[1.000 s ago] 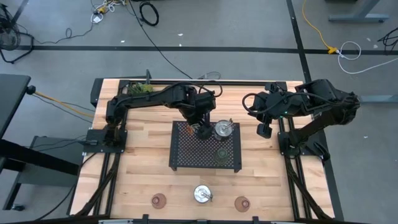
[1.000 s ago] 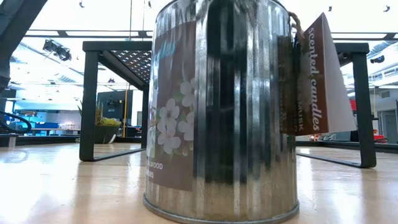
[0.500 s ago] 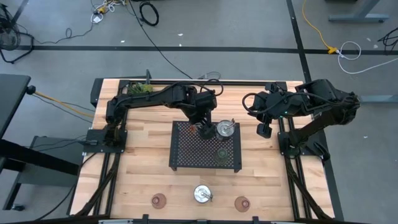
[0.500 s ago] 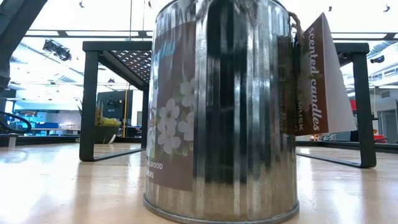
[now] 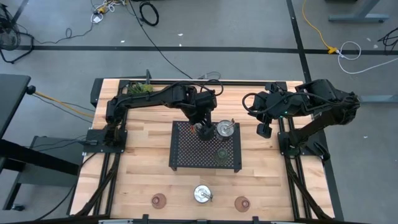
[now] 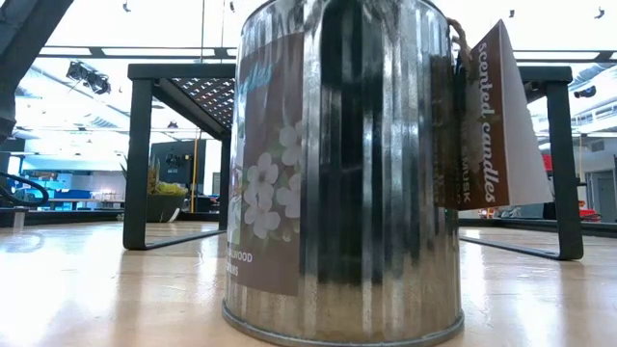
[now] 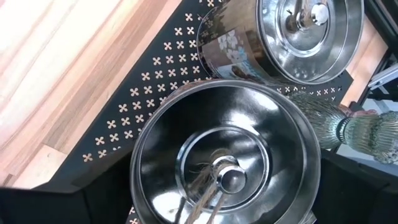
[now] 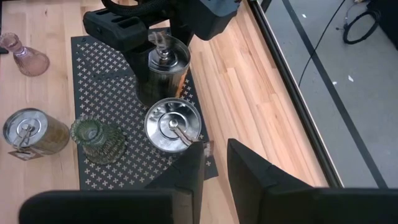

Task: Pick & Place candle stick holders
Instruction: Put the silver scented candle on the shelf aligned with the silver scented candle, then put the left pink candle holder on the shelf aligned with the green candle holder

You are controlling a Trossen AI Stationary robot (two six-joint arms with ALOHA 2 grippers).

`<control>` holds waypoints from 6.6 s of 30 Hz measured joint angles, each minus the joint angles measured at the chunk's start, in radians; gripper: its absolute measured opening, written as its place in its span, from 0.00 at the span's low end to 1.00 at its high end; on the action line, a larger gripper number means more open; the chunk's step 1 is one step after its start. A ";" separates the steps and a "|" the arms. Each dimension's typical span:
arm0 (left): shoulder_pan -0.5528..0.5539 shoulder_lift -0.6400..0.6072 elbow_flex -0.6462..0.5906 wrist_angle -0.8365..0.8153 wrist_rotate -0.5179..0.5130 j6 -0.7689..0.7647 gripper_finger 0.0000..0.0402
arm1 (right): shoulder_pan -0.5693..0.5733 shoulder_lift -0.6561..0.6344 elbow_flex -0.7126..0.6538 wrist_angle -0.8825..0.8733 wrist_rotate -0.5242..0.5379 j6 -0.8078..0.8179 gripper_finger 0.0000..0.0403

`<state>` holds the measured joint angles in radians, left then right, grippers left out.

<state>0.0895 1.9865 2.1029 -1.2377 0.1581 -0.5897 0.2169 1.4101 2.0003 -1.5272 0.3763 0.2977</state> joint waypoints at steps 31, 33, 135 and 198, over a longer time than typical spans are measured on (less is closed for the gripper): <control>-0.003 -0.002 0.000 0.016 0.004 0.026 0.99 | 0.000 0.000 0.000 0.000 -0.001 0.008 0.18; -0.003 -0.002 0.000 0.016 0.004 0.033 0.99 | 0.000 0.000 0.000 0.000 -0.001 0.008 0.18; 0.007 -0.002 0.000 0.020 -0.160 0.264 0.99 | 0.000 0.000 0.000 0.001 0.000 0.003 0.18; -0.362 -0.140 0.000 -0.333 -0.162 -0.017 0.99 | 0.000 0.000 0.000 0.027 -0.027 0.003 0.18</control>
<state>-0.2727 1.8462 2.1024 -1.5712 -0.0041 -0.6062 0.2166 1.4101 2.0003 -1.5005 0.3489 0.3005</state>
